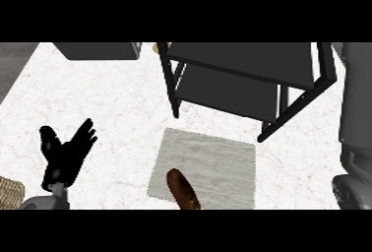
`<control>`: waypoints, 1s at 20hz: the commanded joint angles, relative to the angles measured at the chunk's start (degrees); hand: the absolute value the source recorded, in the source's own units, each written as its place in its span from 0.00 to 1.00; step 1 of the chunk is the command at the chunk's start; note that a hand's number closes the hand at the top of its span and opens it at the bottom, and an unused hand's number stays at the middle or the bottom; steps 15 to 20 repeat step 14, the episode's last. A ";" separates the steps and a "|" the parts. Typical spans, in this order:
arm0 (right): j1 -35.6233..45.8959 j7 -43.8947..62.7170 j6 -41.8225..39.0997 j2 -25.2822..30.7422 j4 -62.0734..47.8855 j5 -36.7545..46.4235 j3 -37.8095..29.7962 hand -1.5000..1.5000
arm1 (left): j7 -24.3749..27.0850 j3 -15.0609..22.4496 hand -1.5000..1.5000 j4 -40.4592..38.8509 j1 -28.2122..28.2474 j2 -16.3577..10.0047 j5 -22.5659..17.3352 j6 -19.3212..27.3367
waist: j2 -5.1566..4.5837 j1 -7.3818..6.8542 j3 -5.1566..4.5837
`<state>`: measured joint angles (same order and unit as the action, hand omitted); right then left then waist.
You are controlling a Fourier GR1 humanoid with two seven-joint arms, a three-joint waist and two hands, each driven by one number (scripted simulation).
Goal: Pick the cupcake from the placemat and place it in the tiered shelf
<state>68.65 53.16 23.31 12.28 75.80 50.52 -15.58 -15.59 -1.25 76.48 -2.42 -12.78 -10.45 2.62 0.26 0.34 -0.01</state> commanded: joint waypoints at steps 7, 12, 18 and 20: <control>-9.79 7.86 -5.39 8.44 19.58 -4.11 -9.70 0.00 | 1.82 -0.36 0.50 0.15 2.15 0.42 1.24 0.36 | 0.07 0.50 0.03; -20.42 8.91 -14.13 10.29 33.97 -13.95 -13.35 0.00 | -3.67 0.01 0.50 5.46 2.01 0.13 0.16 0.41 | 0.20 0.77 0.08; -19.19 9.73 -16.73 14.86 32.75 -17.91 -16.67 0.00 | -1.06 -1.09 0.50 4.20 3.09 -0.54 -0.12 -1.09 | 0.04 0.32 0.03; -19.19 9.73 -16.73 14.86 32.75 -17.91 -16.67 0.00 | -1.06 -1.09 0.50 4.20 3.09 -0.54 -0.12 -1.09 | 0.04 0.32 0.03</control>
